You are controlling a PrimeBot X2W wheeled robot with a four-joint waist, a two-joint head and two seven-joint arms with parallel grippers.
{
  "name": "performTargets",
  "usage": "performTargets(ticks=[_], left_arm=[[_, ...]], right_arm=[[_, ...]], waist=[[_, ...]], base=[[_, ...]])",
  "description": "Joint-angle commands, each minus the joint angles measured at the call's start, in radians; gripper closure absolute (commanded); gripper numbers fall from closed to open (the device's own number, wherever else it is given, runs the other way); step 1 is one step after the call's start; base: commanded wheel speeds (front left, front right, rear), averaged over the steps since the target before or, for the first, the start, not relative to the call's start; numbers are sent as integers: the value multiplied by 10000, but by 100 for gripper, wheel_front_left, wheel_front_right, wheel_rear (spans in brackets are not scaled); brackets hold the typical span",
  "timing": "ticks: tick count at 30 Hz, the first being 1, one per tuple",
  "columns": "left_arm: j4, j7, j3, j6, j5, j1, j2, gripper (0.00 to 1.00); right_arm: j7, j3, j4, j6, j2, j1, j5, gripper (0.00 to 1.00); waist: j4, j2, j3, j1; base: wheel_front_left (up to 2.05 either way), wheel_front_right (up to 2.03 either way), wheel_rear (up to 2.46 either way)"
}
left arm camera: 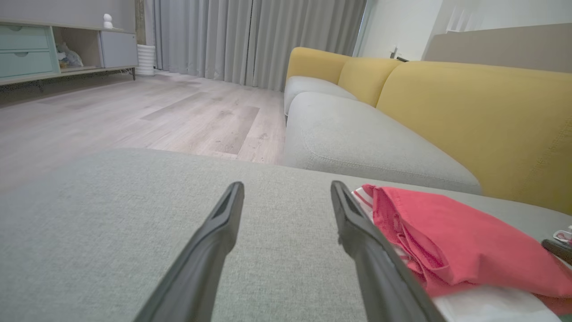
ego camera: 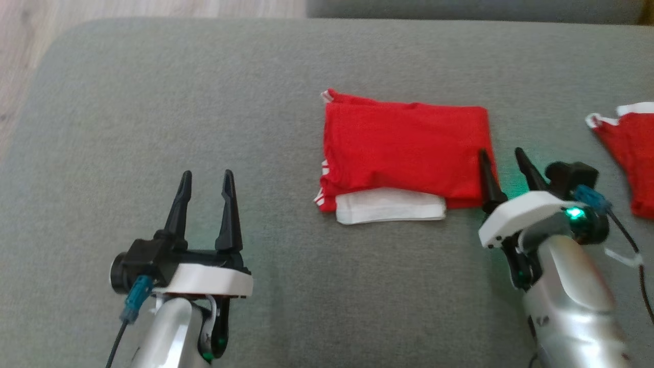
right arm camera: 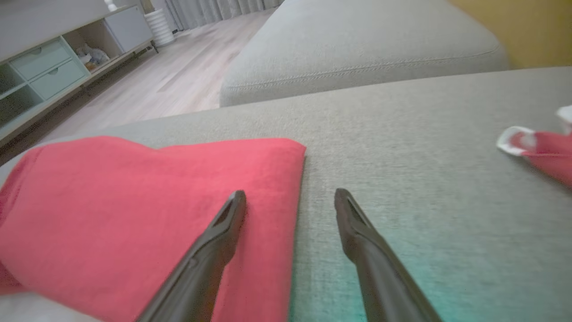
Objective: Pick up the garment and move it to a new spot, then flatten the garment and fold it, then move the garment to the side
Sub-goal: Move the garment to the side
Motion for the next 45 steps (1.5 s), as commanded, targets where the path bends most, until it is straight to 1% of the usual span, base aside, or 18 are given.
performTargets(ticks=[1, 7, 8, 9, 10, 12, 14, 19, 22, 24, 25, 29, 31, 34, 37, 41, 45], left_arm=[[-265, -63, 238, -16, -61, -383, 70, 0], [-245, -63, 180, 41, -111, -509, 70, 0], [-241, -63, 174, 45, -116, -508, 70, 0], [-230, -63, 173, 49, -115, -497, 70, 0], [-218, -63, 181, 56, -109, -482, 70, 0], [-200, -63, 234, 74, -71, -440, 70, 0], [-191, -63, 290, 69, -15, -379, 70, 0], [-227, -63, 344, 11, 79, -187, 70, 0], [-274, -63, 302, 10, 82, -76, 70, 0], [-305, -63, 273, 22, 81, -7, 70, 0], [-305, -63, 273, 22, 81, -7, 70, 0], [-367, -63, 248, 52, 93, 74, 70, 0], [-409, -63, 255, 60, 105, 71, 70, 0], [-436, -63, 229, 26, 141, -36, 70, 0], [-456, -63, 244, 14, 156, -164, 70, 0], [-478, -63, 376, -21, 142, -395, 70, 0], [-459, -63, 533, -131, 256, -668, 70, 0]], right_arm=[[12, 336, 43, 67, -3, -492, 127, 0], [490, 872, 1905, 67, -3, -1253, 154, 0], [544, 936, 2149, 67, -3, -1340, 135, 23], [546, 1006, 2351, 67, -3, -1420, 116, 78], [492, 1096, 2506, 67, -3, -1489, 97, 100], [272, 1182, 2742, 67, -3, -1627, 17, 100], [-29, 1275, 2900, 67, -3, -1758, -307, 100], [-623, 1173, 2963, 67, -52, -1988, -1617, 100], [-762, 1087, 2701, 67, -339, -1957, -2356, 100], [-787, 1108, 2400, 67, -695, -1891, -2807, 100], [-787, 1108, 2400, 67, -695, -1891, -2807, 100], [-602, 1262, 1621, 67, -1598, -1752, -3339, 100], [-493, 1379, 1192, 67, -2115, -1704, -3290, 100], [-276, 1507, 677, 67, -3154, -1662, -3218, 100], [46, 1506, 288, 67, -3984, -1637, -3068, 100], [399, 1377, 25, 67, -4791, -1720, -2894, 100], [659, 1116, 26, 67, -5366, -1872, -2957, 100]], waist=[[196, 0, 175, -2], [425, 0, 201, -2], [440, 0, 175, -2], [445, 0, 133, -2], [437, 0, 89, -2], [369, 0, -40, -2], [238, 0, -203, -2], [-277, 0, -635, -2], [-621, 0, -845, -2], [-864, 0, -945, -2], [-864, 0, -945, -2], [-1327, 0, -947, -2], [-1532, 0, -831, -2], [-1730, 0, -567, -2], [-1875, 0, -315, -2], [-1969, 0, 54, -2], [-1897, 0, 343, -2]], base=[[0, 0, 0], [0, 0, 0], [0, 0, 0], [0, 0, 0], [0, 0, 0], [0, 0, 0], [0, 0, 0], [0, 0, 0], [0, 0, 0], [0, 0, 0], [0, 0, 0], [0, 0, 0], [0, 0, 0], [0, 0, 0], [0, 0, 0], [0, 0, 0], [0, 0, 0]])
